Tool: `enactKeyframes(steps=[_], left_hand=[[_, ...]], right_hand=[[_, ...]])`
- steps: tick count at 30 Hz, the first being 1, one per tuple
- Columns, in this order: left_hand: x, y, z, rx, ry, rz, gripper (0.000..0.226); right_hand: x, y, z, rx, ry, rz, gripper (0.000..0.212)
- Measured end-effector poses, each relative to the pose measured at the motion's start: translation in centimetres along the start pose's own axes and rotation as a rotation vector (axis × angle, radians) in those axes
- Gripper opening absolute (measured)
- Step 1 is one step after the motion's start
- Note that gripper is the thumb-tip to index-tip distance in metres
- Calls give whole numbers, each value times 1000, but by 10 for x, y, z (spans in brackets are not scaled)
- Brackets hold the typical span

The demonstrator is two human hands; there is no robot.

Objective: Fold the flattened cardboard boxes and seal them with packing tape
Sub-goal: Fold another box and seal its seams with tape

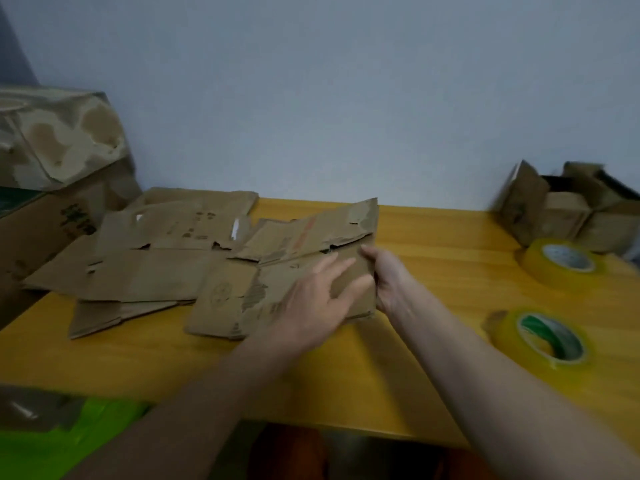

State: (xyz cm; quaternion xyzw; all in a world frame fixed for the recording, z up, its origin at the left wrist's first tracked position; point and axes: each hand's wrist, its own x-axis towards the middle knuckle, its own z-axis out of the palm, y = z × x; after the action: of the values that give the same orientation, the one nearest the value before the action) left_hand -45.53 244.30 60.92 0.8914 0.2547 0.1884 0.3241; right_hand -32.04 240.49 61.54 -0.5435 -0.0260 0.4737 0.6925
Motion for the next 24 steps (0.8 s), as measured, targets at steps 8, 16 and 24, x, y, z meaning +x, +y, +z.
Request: enactKeyframes(steps=[8, 16, 24], left_hand=[[86, 19, 2, 152, -16, -72, 75], [97, 52, 11, 361, 203, 87, 29], [97, 64, -4, -369, 575, -106, 32]], right_hand=[[-34, -23, -40, 93, -42, -74, 33], [-49, -35, -46, 23, -22, -106, 38], [-63, -70, -12, -34, -47, -230, 43]])
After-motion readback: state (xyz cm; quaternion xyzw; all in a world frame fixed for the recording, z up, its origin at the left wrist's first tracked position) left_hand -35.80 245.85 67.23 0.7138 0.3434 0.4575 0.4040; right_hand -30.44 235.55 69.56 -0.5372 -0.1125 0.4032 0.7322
